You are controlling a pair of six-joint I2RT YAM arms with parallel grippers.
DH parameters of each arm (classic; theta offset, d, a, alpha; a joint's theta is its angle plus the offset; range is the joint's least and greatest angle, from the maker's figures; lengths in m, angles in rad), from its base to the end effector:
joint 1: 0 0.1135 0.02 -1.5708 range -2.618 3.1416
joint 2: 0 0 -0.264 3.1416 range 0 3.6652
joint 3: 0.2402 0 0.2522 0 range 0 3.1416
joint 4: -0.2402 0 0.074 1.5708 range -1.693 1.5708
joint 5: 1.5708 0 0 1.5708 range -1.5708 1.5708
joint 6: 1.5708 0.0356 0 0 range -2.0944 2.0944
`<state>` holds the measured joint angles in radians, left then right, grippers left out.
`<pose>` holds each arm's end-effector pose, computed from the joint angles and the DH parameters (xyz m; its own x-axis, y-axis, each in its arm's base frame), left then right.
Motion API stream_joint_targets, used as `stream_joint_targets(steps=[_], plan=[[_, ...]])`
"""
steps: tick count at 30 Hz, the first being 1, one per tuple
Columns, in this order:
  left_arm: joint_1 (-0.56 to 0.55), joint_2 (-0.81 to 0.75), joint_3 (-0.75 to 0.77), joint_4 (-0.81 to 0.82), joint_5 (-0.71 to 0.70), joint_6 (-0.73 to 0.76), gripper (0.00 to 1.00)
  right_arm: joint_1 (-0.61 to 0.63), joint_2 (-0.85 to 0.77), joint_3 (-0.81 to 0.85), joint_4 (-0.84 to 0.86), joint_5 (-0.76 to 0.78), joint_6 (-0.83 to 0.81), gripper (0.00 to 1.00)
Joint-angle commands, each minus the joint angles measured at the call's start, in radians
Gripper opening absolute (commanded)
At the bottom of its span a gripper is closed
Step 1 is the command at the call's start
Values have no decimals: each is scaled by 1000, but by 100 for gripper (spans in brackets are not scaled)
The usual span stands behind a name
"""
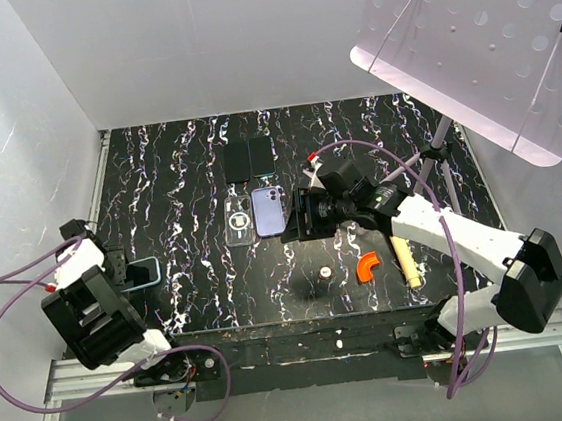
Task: Take the phone out of the phone case
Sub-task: Pick up the phone at the center of the board.
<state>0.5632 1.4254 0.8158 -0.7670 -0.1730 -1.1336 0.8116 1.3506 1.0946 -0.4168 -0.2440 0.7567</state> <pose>0.1980 0.1322 0.1766 0.1506 -0.9603 -0.2347 -0.9862 -0.1294 -0.1033 0.1998 0.2231 0.2995 -0.8844 0.0358 -0.4653 -0.3119 0.6964 0.6464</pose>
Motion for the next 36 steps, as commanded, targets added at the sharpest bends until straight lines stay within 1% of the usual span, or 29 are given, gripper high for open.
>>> stream_joint_targets(steps=[1, 8, 13, 14, 19, 22, 24, 27, 28, 30, 32, 36], plan=[[6, 7, 16, 98, 27, 15, 98, -3, -42, -22, 21, 0, 9, 60], [6, 147, 74, 86, 76, 20, 98, -5, -62, -61, 67, -8, 35, 60], [4, 171, 95, 77, 40, 20, 98, -6, -76, -71, 69, -3, 35, 60], [4, 181, 105, 57, 29, 9, 98, -8, -79, -73, 70, -3, 35, 60], [-19, 299, 225, -167, -65, -55, 98, -9, -82, -73, 78, -8, 35, 59], [-34, 377, 279, -227, -92, -81, 98, -12, -80, -78, 82, -11, 38, 59], [-36, 406, 273, -227, -80, -91, 98, -12, -87, -82, 84, -11, 39, 59], [-36, 400, 261, -230, -108, -101, 92, -15, -105, -94, 81, -3, 39, 59], [-37, 379, 252, -224, -114, -103, 88, -17, -114, -99, 78, -1, 38, 59], [-45, 337, 223, -207, -123, -104, 77, -22, -130, -107, 78, 9, 38, 59], [-66, 291, 197, -183, -125, -103, 67, -26, -139, -113, 78, 9, 38, 59], [-115, 219, 151, -157, -131, -114, 44, -34, -146, -121, 85, 12, 36, 59]])
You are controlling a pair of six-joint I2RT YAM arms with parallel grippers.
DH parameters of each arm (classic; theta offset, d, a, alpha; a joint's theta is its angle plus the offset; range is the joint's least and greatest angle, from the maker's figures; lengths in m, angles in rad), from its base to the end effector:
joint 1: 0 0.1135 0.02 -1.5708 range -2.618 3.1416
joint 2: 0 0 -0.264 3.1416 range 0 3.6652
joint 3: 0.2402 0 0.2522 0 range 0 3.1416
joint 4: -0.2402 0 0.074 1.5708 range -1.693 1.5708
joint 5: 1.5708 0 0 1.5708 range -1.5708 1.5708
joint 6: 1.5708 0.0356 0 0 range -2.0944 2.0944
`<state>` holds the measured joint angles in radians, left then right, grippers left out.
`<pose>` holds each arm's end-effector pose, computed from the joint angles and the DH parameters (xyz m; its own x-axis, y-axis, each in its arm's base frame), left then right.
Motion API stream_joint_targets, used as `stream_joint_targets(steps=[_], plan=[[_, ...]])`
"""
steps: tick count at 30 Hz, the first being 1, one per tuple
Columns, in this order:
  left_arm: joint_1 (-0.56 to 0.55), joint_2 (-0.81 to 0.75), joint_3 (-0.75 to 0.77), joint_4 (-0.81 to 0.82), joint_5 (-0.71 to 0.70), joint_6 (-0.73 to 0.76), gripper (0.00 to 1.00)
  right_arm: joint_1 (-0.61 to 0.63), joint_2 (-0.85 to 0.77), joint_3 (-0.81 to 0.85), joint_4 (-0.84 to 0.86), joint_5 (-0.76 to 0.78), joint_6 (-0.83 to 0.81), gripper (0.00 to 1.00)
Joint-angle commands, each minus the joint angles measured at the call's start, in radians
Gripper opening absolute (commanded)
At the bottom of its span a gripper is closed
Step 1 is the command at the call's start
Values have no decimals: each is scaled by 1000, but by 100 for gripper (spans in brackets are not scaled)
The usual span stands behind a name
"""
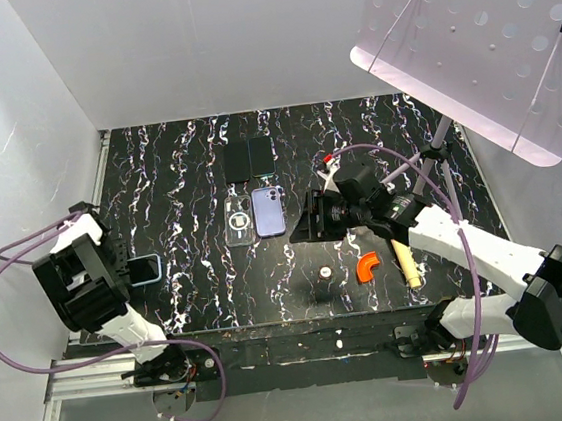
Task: Take the phone out of the phone case
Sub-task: Pick up the phone at the center of the board, then adjust the phone.
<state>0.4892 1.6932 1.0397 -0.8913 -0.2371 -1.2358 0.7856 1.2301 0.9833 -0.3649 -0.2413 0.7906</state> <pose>0.2485 0.1418 0.1657 0.1464 -0.9621 -0.2303 -0.9853 -0.1625 0.0526 0.1869 0.1990 0.2983 -0.8720 0.1039 -0.4783 -0.2918 0.6742 0.6784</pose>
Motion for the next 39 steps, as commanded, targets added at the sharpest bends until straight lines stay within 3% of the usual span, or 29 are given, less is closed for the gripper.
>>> stream_joint_targets(steps=[1, 5, 7, 12, 17, 22, 26, 28, 31, 39], plan=[[-55, -61, -82, -26, -65, -10, 41, -9, -29, -9, 32, 11, 2, 59], [-99, -108, -102, -12, -67, -10, 30, -17, -41, -20, 35, 13, 2, 59], [-126, -133, -106, -2, -62, 2, 19, -23, -50, -29, 35, 19, 1, 59], [-265, -257, -107, 55, -68, 79, 0, -37, -58, -49, 43, 2, -1, 59], [-395, -453, -177, 211, -3, 251, 0, -52, -61, -49, 47, -9, -17, 59], [-442, -647, -317, 506, 437, 421, 0, -62, -31, -49, 93, -94, -57, 59], [-544, -667, -345, 606, 701, 457, 0, -42, 22, -40, 196, -269, -91, 59], [-604, -661, -340, 624, 778, 463, 0, 3, 54, -2, 186, -268, -114, 60], [-707, -678, -334, 634, 796, 460, 0, 58, 92, 34, 170, -213, -122, 60], [-891, -667, -308, 588, 671, 346, 0, 116, 109, 28, 185, -37, -70, 60]])
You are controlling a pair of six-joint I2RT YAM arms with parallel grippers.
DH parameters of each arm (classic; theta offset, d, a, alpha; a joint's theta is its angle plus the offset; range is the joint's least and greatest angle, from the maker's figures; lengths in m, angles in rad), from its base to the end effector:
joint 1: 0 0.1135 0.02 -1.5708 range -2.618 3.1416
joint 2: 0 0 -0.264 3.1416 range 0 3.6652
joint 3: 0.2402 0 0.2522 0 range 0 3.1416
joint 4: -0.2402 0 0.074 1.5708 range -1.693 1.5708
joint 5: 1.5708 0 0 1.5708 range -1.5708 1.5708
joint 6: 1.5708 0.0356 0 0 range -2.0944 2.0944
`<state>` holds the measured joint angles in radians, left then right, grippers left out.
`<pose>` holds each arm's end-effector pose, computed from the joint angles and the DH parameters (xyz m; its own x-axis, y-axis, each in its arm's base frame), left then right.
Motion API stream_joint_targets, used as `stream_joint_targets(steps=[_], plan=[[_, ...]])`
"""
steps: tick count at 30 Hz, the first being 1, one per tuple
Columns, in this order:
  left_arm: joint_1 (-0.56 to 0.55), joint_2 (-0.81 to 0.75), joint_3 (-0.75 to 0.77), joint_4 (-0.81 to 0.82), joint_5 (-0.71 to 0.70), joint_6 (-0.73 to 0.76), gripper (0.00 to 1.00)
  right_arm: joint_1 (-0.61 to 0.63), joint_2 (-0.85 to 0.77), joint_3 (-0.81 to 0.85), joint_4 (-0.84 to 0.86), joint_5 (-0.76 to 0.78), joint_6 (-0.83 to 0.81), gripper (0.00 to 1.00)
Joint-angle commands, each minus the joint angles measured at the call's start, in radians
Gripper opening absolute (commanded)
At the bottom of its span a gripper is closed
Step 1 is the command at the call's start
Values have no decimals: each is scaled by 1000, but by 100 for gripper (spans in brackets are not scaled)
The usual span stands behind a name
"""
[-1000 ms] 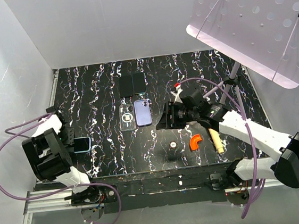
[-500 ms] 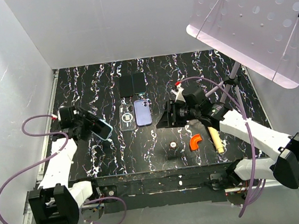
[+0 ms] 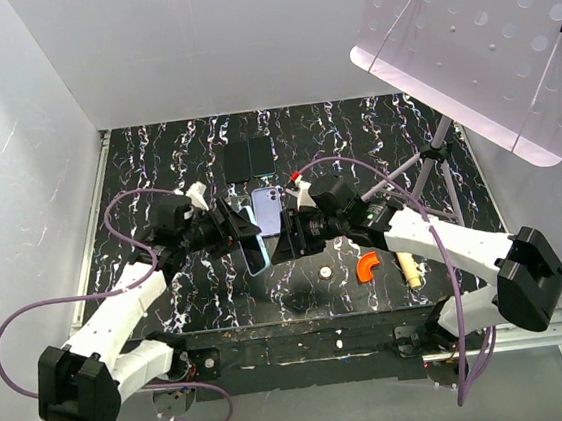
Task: Take the phone out of the phone case
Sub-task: Adjust the phone.
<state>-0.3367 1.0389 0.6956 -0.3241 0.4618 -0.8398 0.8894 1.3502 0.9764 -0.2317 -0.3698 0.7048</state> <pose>0.2025 -0.0877 0.2495 -0.8561 -0.4065 -0.3191 -0.0169 0.6392 -0.7689 0.1792 0.2414 0.2765 -0.8636 -0.1058 -0.4930 -0.4619 0.5580 0.6894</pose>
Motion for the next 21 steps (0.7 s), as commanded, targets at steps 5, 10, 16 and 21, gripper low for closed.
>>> stream_joint_targets(steps=[5, 10, 16, 21], plan=[[-168, 33, 73, 19, -80, -78, 0, 19, 12, 36, 60, 111, 41, 59], [-222, 61, 107, 19, -107, -93, 0, 23, 36, 19, 85, 121, 81, 55], [-237, 55, 143, -6, -159, -88, 0, 25, 61, -31, 133, 95, 139, 35], [-237, 49, 176, -32, -184, -74, 16, 17, 52, -79, 210, 52, 171, 1]])
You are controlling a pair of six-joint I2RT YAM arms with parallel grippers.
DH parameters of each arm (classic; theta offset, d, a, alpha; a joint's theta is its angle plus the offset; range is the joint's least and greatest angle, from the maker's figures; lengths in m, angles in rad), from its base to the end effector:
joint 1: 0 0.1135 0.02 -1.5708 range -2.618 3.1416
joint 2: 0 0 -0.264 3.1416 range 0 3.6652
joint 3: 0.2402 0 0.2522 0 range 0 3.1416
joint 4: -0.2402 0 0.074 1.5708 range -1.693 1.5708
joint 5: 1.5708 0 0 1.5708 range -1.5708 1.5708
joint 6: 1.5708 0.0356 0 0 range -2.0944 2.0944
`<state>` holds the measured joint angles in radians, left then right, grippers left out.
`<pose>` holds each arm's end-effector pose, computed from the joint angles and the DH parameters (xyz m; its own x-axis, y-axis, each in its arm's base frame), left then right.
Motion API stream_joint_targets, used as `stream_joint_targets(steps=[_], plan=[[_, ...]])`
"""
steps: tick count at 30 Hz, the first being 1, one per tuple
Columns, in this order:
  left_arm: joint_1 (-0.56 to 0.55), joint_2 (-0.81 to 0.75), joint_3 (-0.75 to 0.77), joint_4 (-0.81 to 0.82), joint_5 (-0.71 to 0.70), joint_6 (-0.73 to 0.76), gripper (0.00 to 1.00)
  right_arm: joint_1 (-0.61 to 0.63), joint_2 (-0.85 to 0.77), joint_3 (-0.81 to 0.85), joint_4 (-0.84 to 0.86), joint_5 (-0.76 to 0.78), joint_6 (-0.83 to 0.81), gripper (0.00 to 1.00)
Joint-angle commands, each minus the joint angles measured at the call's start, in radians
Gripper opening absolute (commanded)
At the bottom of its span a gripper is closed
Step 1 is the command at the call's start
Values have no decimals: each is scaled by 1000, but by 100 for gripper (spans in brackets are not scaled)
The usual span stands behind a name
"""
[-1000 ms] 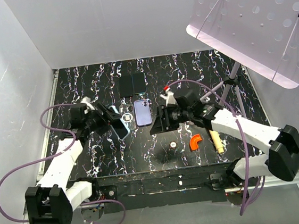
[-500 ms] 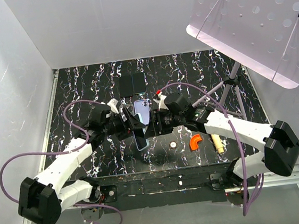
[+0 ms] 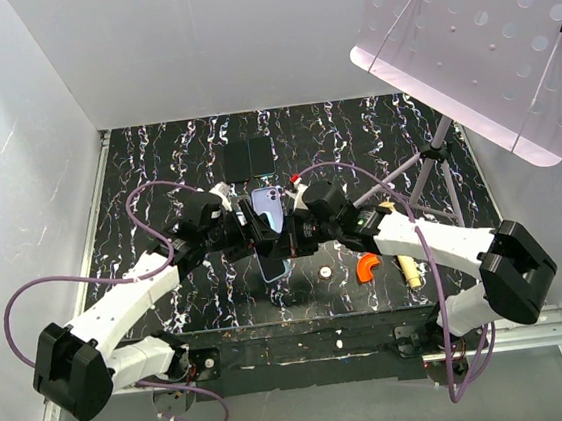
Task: Take the phone out of the phone case
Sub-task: Adjust the phone.
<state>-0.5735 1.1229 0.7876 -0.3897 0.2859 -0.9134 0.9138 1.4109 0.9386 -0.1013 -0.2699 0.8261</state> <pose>0.1942 -0.1374 0.2558 -0.8928 -0.3274 -0.3093 -0.0145 0.7073 -0.7068 0.1845 0.2547 0.2573 -0.8863 0.0112 -0.4629 -0.3662 0.5947 0.7157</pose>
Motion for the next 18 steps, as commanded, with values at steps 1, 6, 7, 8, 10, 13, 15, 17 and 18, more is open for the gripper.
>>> stream_joint_targets(steps=[1, 6, 7, 8, 10, 13, 15, 17, 18], plan=[[0, -38, 102, -6, -42, 8, 31, -12, -15, -53, 90, -61, 59, 1], [29, -80, 197, -147, -136, 135, 98, -76, -104, -136, 207, -104, 111, 1], [40, -90, 203, -153, -131, 151, 98, -94, -125, -153, 213, -112, 114, 1], [52, -104, 209, -158, -120, 162, 98, -110, -147, -158, 210, -121, 113, 1], [73, -129, 206, -155, -91, 163, 98, -153, -191, -178, 189, -133, 110, 1], [89, -150, 156, -80, 48, 166, 97, -235, -282, -213, 209, -175, 126, 1], [89, -150, 92, 38, 187, 148, 92, -280, -347, -248, 251, -205, 163, 1], [87, -144, 6, 222, 324, 73, 86, -315, -407, -279, 322, -235, 212, 1], [86, -141, -42, 333, 378, 21, 83, -329, -432, -296, 366, -247, 235, 1]])
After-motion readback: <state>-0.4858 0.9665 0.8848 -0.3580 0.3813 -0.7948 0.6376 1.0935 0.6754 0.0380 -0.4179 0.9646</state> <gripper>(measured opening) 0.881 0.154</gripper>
